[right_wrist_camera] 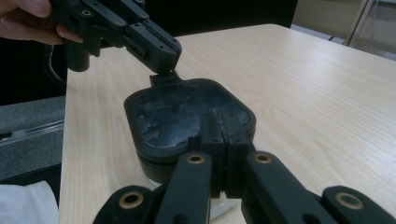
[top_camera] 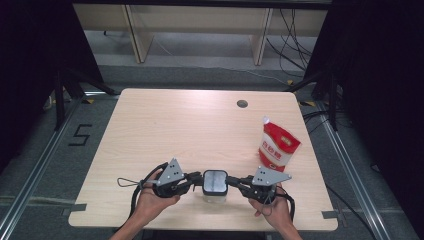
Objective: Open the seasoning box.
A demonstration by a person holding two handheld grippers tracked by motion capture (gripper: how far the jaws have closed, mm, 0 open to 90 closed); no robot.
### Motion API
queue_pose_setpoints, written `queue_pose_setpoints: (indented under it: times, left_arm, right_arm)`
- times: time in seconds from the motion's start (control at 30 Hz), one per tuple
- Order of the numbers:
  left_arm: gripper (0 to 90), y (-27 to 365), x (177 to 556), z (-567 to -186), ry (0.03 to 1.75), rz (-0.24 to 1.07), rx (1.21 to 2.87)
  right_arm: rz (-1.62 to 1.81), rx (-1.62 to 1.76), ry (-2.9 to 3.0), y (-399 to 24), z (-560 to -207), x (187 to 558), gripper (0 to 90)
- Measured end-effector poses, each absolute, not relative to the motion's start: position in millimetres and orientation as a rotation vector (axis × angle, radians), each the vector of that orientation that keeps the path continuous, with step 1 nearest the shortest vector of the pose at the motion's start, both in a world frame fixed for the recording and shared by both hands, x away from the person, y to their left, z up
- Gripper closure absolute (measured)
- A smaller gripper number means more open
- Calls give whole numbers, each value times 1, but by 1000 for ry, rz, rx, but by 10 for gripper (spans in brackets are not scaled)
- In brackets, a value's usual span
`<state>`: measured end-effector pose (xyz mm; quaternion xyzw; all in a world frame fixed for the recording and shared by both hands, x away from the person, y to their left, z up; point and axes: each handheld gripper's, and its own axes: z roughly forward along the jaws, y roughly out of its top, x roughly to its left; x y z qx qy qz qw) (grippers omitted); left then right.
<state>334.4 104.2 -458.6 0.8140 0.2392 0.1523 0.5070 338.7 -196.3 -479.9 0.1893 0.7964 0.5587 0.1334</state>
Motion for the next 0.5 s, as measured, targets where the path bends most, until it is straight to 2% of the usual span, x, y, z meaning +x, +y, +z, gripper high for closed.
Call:
queue_pose_setpoints:
  times: [0.5]
  left_arm:
    - [854, 106, 334, -460, 583, 370, 1947]
  right_arm:
    - [1639, 565, 2308, -197, -481, 338, 900]
